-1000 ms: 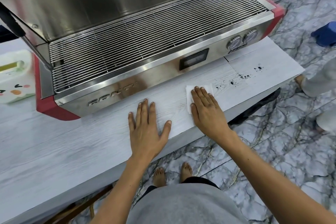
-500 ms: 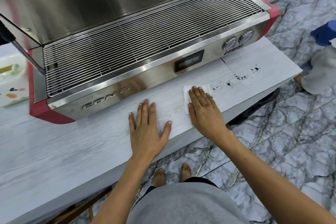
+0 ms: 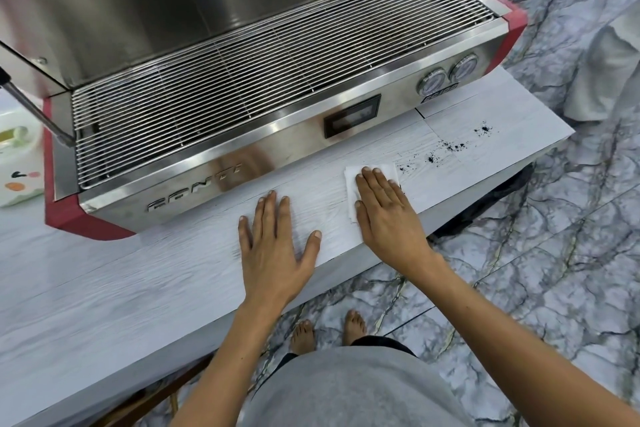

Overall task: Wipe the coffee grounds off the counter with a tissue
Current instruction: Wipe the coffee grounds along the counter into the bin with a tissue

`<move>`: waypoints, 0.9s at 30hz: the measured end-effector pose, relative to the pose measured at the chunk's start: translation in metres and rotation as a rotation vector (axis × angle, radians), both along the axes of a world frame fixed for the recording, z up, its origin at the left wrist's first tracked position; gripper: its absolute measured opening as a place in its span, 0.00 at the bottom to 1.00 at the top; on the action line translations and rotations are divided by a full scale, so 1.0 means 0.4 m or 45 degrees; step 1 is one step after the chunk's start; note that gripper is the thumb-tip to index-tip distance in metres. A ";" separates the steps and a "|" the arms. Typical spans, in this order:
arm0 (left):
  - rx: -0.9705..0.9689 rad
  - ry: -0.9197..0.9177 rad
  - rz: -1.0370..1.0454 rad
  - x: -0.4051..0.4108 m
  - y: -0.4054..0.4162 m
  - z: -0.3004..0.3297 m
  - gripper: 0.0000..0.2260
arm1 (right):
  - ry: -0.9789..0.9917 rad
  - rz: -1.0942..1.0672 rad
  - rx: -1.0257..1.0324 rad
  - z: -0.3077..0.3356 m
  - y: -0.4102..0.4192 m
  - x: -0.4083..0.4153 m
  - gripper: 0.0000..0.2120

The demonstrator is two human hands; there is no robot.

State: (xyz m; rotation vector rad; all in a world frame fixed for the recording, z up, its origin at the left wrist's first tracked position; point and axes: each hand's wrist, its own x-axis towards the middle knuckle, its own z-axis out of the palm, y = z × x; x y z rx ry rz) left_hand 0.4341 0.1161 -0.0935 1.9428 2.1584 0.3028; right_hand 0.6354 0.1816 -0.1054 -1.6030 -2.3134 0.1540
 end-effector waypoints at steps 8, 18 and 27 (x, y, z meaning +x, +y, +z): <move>-0.003 0.001 0.033 0.019 0.009 -0.001 0.36 | 0.002 0.018 -0.002 0.001 0.026 0.044 0.23; 0.003 -0.019 0.050 0.065 0.035 -0.002 0.36 | -0.019 0.009 -0.028 0.005 0.079 0.126 0.24; 0.027 0.022 0.079 0.078 0.036 -0.003 0.36 | 0.014 0.012 -0.038 0.007 0.076 0.123 0.24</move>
